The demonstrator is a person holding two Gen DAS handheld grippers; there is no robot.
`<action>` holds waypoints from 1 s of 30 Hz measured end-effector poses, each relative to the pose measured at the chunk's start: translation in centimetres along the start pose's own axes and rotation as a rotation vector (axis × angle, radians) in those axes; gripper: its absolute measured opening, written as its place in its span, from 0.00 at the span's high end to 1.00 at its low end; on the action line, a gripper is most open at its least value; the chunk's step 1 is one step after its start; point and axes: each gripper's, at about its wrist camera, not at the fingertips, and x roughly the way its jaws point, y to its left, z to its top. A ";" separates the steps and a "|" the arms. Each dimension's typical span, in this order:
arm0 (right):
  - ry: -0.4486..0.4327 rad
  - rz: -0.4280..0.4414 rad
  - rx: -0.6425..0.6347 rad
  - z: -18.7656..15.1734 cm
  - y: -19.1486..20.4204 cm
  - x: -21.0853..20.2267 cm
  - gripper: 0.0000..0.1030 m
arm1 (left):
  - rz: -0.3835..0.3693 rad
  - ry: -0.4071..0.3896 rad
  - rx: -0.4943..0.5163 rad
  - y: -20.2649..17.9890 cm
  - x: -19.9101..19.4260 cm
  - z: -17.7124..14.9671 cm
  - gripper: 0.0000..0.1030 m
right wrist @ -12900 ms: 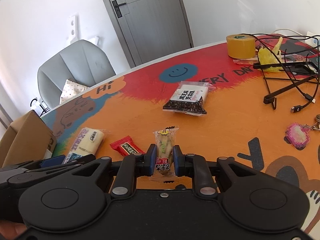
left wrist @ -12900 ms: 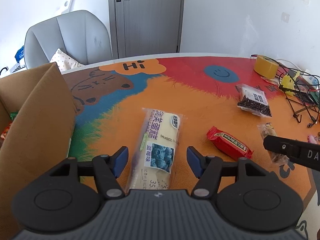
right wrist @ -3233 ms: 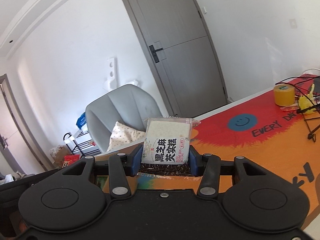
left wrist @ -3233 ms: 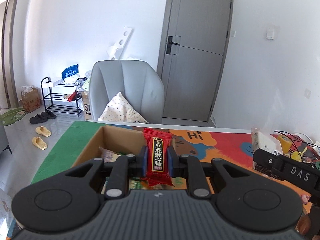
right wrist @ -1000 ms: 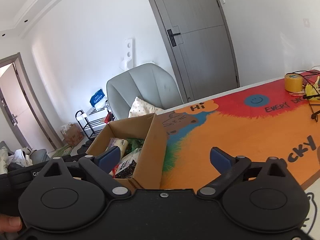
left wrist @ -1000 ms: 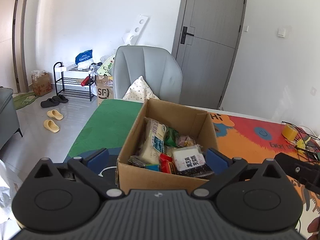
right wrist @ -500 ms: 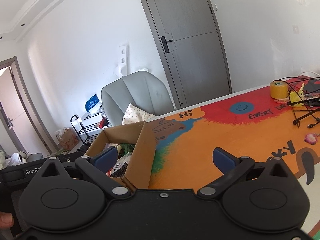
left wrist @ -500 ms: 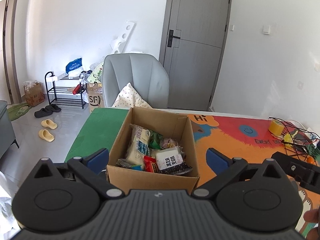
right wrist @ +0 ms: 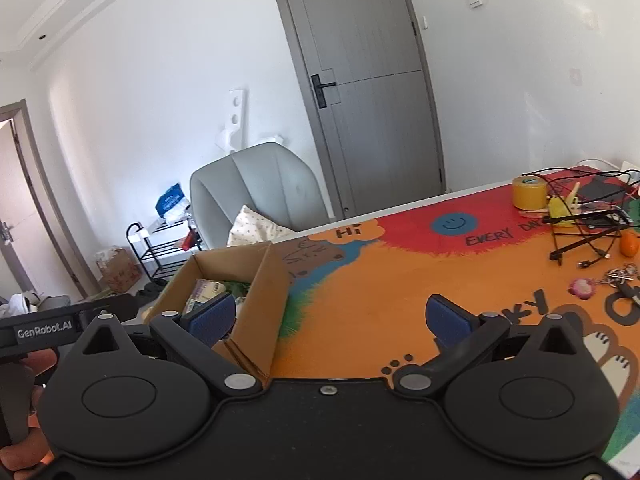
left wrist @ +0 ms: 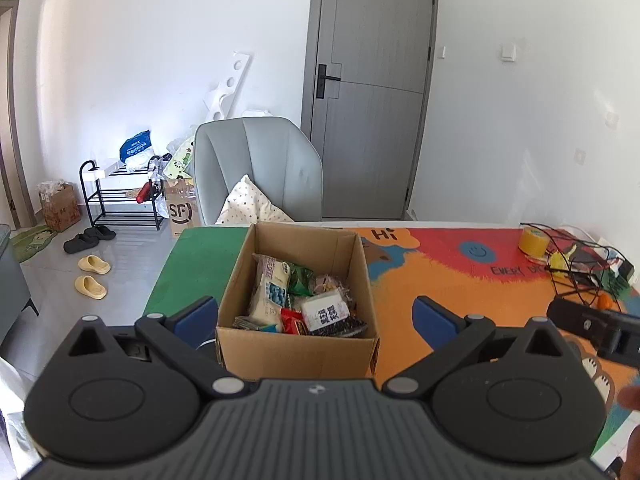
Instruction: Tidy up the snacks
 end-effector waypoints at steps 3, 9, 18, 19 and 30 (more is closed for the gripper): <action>0.004 -0.029 -0.012 0.0 0.0 -0.5 0.00 | -0.001 0.004 0.007 0.1 -0.3 -0.3 0.00; 0.026 -0.070 -0.056 -0.1 0.5 -1.2 0.00 | -0.004 -0.003 0.030 0.5 -1.0 -0.4 0.00; 0.040 -0.085 -0.111 0.1 1.7 -2.0 0.00 | 0.011 0.004 0.042 1.1 -1.0 -0.4 0.00; 0.042 -0.083 -0.110 0.1 1.6 -2.1 0.00 | 0.009 0.003 0.041 1.2 -1.1 -0.4 0.00; 0.063 -0.094 -0.083 0.1 1.1 -1.9 0.00 | 0.008 0.009 0.041 1.7 -1.3 -0.3 0.00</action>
